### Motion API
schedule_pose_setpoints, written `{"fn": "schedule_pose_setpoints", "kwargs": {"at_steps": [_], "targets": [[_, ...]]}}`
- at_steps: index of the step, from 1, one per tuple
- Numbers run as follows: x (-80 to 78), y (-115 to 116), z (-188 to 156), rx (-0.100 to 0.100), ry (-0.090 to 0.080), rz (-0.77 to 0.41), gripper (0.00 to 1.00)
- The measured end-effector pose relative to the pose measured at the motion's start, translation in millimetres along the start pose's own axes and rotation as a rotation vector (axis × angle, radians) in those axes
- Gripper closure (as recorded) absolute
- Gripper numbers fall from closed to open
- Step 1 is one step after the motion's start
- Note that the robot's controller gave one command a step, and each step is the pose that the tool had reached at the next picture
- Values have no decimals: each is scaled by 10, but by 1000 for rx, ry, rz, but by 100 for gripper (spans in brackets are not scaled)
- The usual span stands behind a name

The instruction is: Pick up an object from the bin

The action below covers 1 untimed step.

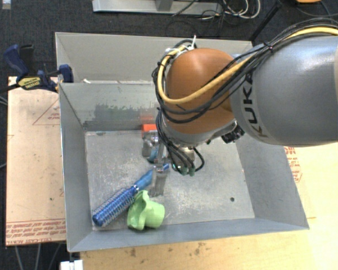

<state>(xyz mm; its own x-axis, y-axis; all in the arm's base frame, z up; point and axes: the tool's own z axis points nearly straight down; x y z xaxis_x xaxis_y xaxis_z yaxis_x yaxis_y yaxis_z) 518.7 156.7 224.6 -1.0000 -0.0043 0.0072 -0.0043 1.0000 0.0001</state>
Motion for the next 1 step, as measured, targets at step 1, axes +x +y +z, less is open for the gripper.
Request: {"fn": "schedule_pose_setpoints", "kwargs": {"at_steps": [1], "targets": [[51, 150, 1051, -2, -16, -491, 0]]}}
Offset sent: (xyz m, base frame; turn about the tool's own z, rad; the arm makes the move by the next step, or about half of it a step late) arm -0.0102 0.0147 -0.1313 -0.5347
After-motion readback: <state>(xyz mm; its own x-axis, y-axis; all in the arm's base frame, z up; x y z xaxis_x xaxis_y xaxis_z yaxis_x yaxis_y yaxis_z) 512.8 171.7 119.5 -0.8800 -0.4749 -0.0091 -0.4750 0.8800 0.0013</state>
